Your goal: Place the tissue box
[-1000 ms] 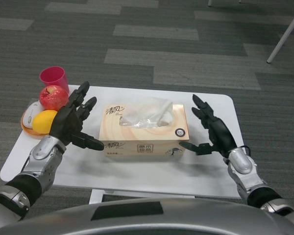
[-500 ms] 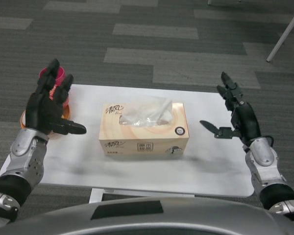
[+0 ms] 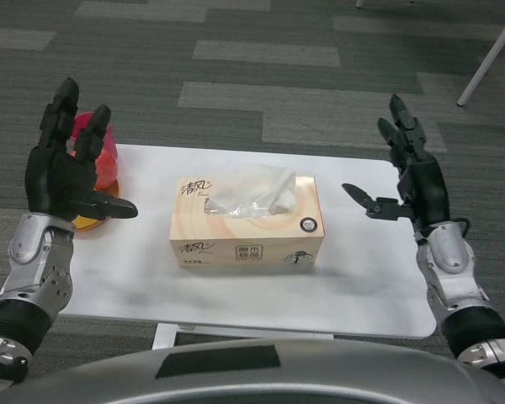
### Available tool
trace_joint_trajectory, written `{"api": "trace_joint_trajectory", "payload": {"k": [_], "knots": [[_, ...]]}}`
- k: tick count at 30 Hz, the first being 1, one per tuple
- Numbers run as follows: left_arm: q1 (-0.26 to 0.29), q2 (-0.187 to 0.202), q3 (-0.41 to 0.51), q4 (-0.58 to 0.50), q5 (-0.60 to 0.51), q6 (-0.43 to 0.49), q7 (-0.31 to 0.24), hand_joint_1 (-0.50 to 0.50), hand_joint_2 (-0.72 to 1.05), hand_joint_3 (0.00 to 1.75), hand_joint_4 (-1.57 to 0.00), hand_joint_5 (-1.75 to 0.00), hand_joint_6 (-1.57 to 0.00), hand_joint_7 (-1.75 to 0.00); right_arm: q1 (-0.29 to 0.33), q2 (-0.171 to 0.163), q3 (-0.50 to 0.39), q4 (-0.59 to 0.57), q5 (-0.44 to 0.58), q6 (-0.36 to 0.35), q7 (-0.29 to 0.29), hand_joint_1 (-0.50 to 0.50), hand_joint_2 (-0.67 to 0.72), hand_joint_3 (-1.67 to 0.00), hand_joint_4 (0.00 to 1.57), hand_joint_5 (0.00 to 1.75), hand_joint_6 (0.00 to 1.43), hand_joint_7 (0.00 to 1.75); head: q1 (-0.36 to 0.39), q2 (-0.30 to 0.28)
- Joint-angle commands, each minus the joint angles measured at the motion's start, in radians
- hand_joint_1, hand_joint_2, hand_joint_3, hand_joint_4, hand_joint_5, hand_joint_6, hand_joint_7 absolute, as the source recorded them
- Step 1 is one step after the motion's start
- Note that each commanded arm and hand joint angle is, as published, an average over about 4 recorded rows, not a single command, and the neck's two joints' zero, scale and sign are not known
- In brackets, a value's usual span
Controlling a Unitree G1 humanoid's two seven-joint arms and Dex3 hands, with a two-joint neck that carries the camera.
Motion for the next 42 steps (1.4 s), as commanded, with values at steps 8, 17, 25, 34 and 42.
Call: {"api": "trace_joint_trajectory", "payload": {"k": [8, 17, 25, 34, 42], "knots": [[0.004, -0.002, -0.021, -0.093, -0.003, -0.009, 0.009, 0.5, -0.19, 0.0, 0.0, -0.41, 0.0, -0.07, -0.059, 0.015, 0.12, -0.085, 0.005, 0.023, -0.051, -0.42, -0.41, -0.63, 0.0, 0.39, 0.0, 0.07, 0.006, 0.009], [-0.003, -0.002, -0.028, -0.158, 0.009, -0.009, 0.016, 0.5, -0.15, 0.0, 0.0, -0.41, 0.0, -0.07, -0.086, 0.023, 0.182, -0.123, 0.004, 0.028, -0.068, -0.42, -0.41, -0.63, 0.0, 0.39, 0.0, 0.07, 0.014, 0.023], [-0.004, -0.002, -0.028, -0.176, 0.012, -0.009, 0.02, 0.5, -0.19, 0.0, 0.0, -0.41, 0.0, -0.07, -0.095, 0.02, 0.192, -0.149, 0.004, 0.036, -0.075, -0.42, -0.41, -0.63, 0.0, 0.39, 0.0, 0.07, 0.016, 0.039], [-0.01, -0.014, -0.028, -0.19, 0.012, -0.009, 0.024, 0.5, -0.19, 0.0, 0.0, -0.41, 0.0, -0.07, -0.109, 0.017, 0.2, -0.154, 0.004, 0.036, -0.08, -0.42, -0.41, -0.63, 0.0, 0.39, 0.0, 0.07, 0.021, 0.059], [-0.014, -0.016, -0.028, -0.19, 0.012, -0.009, 0.029, 0.5, -0.19, 0.0, 0.0, -0.41, 0.0, -0.07, -0.112, 0.02, 0.201, -0.155, 0.004, 0.036, -0.081, -0.42, -0.41, -0.63, 0.0, 0.39, 0.0, 0.07, 0.018, 0.074]]}}
